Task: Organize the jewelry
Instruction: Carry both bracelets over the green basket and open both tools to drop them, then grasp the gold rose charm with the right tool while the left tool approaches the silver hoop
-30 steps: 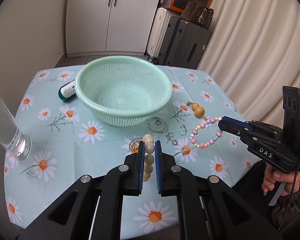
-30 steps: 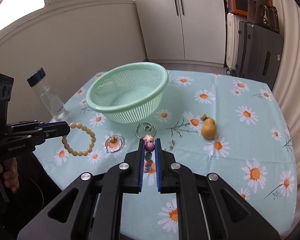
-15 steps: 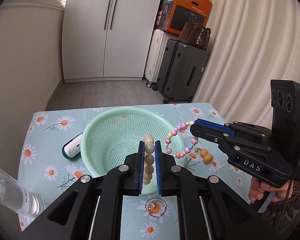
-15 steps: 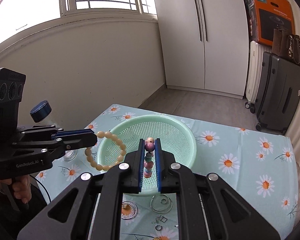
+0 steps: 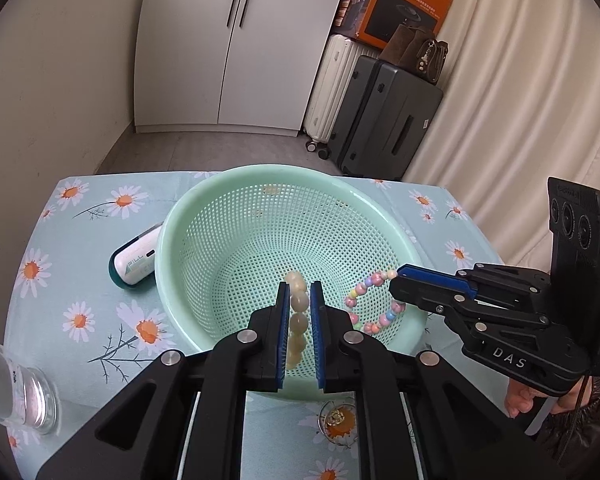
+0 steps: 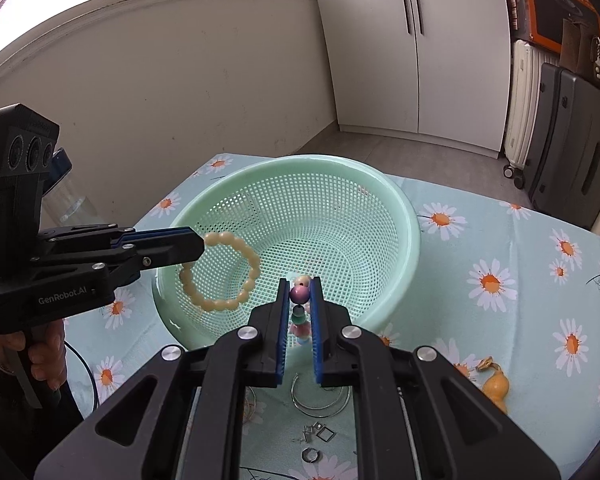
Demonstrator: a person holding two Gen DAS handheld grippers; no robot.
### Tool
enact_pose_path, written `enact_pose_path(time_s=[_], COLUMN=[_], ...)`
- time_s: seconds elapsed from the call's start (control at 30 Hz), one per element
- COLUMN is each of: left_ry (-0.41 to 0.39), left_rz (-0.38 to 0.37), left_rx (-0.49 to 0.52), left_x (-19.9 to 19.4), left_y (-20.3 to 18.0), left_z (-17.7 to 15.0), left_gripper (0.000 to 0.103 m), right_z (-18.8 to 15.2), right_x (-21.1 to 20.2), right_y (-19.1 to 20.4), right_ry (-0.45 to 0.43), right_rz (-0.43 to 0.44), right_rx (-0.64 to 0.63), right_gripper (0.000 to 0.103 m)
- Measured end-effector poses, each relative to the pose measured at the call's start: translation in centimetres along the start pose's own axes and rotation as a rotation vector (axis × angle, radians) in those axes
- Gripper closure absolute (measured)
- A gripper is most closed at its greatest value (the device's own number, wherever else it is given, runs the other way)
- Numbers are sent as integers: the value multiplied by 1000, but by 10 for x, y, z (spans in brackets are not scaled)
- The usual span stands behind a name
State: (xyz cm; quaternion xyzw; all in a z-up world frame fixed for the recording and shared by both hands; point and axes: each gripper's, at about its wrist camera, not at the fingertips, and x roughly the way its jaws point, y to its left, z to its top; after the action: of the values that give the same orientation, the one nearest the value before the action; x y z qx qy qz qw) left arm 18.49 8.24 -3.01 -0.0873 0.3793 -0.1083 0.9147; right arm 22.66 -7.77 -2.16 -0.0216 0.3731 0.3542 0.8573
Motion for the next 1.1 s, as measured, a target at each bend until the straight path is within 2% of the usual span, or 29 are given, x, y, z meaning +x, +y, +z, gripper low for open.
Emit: enact_pose_path(time_s=[0.03,0.07,0.1,0.13,0.17,0.27,0.43,0.5,0.67,0.8,1.0,1.1], left_ry=[-4,-5,-6,-17,-41,-58,-63,-59,-62,-31,24,33], left_rz=[-11,-22,-16,-7,-1,-11,14,13,31,44,29,12], left_rx=[3,9,10,7,3,-26,-99,-124,-165,-132,-53,-78], left_x=[-1,-2,-3,-6,-10,-20,-30,-36,-50,-47,-26,-15], left_y=[0,-1,-2,-3,-3,-1,7,9,10,-2,-24,-25], left_z=[0,0,-1,-2,-3,-5,-12,-17,-41,-59,-83,-91], left_gripper=[91,86,64,42,37,35,25,23,17,16,14,14], right_z=[-1,-1,-1,-1,-1,-2,-9,-12,-34,-56,-85,-95], right_x=[0,-1,-4,-8,-12,-25,-41,-48,-68,-69,-62,-53], right_y=[-1,-4,-6,-7,-8,-9,-16,-17,-19,-18,-8,-4], right_ry=[0,-4,-12,-21,-31,-57,-59,-64,-71,-9,60,92], right_rz=[-3,-6,-1,-5,-22,-52,-84,-97,-119,-128,-159,-175], right_rx=[9,20,30,39,44,37,63,76,105,137,115,93], right_gripper=[90,81,65,57,52,52,51,41,30,29,29,29])
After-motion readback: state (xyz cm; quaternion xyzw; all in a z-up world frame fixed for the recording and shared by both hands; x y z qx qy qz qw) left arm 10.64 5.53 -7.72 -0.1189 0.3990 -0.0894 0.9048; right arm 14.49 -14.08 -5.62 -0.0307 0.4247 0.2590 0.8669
